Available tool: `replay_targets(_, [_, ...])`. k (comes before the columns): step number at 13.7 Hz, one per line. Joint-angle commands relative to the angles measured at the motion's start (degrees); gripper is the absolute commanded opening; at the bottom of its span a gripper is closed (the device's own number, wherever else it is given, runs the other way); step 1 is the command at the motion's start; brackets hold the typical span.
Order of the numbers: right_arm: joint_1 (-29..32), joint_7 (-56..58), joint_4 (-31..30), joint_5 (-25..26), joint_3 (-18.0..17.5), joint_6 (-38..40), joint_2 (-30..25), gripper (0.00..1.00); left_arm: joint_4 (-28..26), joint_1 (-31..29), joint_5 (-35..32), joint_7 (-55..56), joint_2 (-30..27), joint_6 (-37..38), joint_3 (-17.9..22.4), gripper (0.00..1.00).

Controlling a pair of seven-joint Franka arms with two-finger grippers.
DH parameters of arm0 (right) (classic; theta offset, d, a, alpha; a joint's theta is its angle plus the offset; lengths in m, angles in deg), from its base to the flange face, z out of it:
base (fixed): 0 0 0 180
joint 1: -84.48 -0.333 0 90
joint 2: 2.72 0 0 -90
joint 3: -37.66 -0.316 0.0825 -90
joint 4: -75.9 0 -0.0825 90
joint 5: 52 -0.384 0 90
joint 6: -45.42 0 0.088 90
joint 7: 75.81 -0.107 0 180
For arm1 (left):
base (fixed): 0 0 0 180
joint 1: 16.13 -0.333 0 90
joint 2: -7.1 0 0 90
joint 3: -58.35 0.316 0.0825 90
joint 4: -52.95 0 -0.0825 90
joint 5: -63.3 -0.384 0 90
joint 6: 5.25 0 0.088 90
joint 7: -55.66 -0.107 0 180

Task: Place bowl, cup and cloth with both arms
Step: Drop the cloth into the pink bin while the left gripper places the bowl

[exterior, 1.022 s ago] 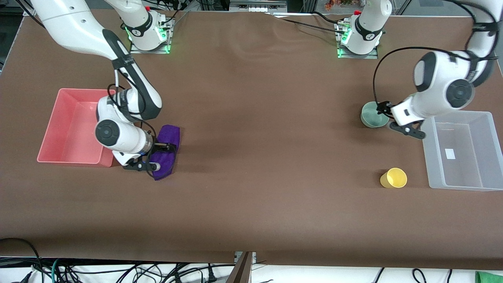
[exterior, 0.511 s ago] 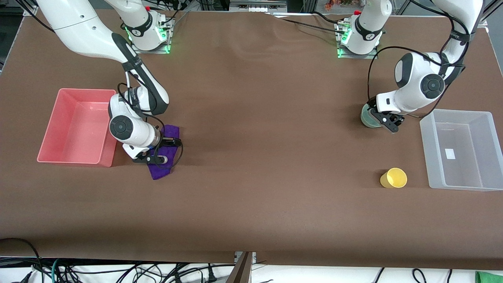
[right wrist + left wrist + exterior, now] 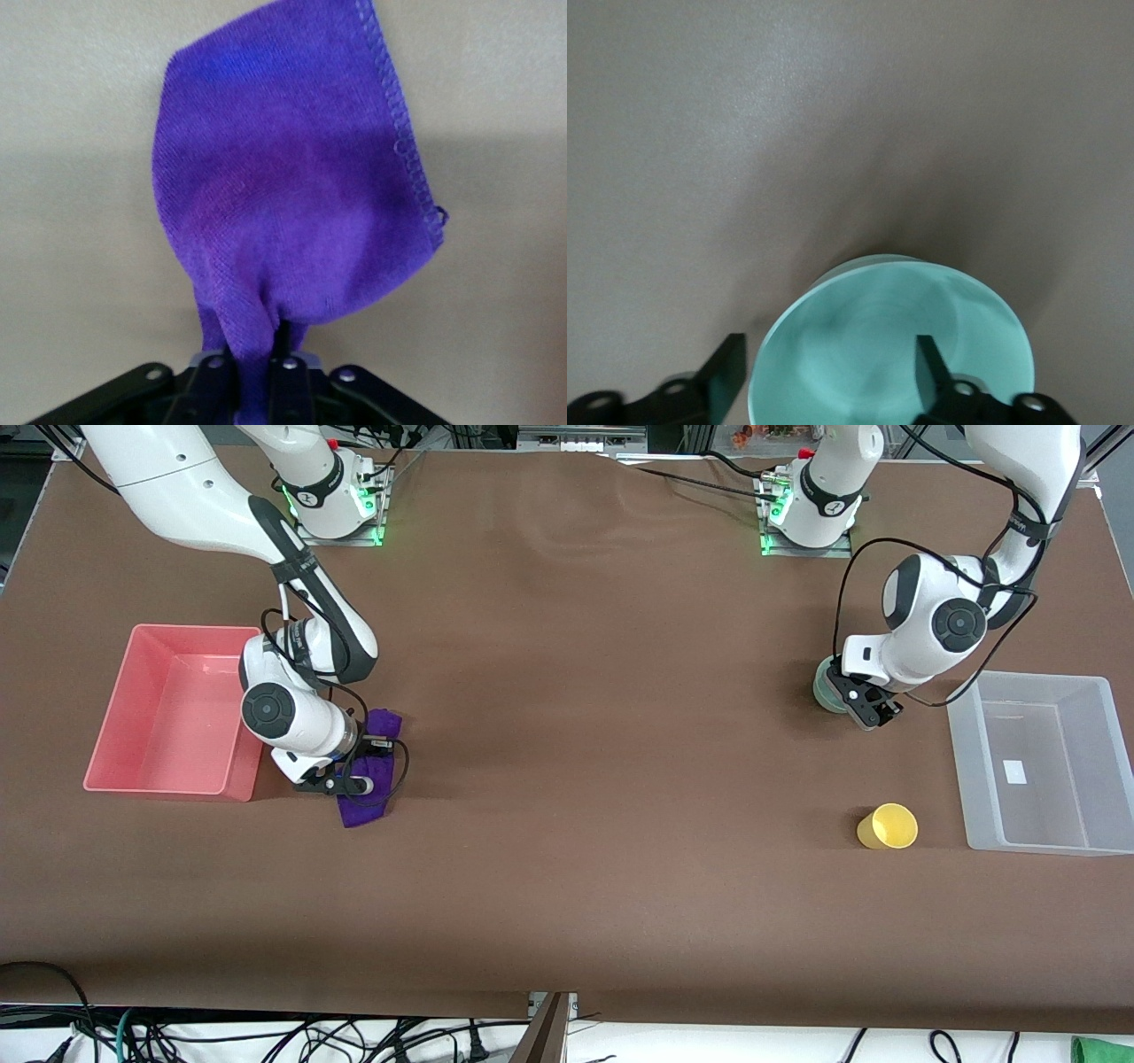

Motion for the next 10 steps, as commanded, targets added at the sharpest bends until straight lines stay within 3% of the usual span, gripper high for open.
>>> replay_targets(1, [0.57,0.29,2.81,0.73,-0.31,6.01,-2.11,0.00,-0.11,-0.77,-1.43,-0.99,1.13,-0.97,-0.44,0.02])
replay_targets(5, [1.97,7.64,14.84,0.64,1.09,26.64,-5.54,0.00,0.60,-0.77,-1.43,-3.53,0.52,-0.70,-0.44,0.00])
replay_targets(8, [2.41,19.15,23.38,0.20,6.79,42.91,-8.00,0.00,2.35,-0.86,-1.43,-4.50,-2.20,1.48,-0.44,0.00])
replay_targets(10, [3.11,25.75,26.20,0.64,10.48,50.39,-10.37,0.00,7.16,-0.94,-1.34,-4.68,-2.30,8.58,-0.44,0.00])
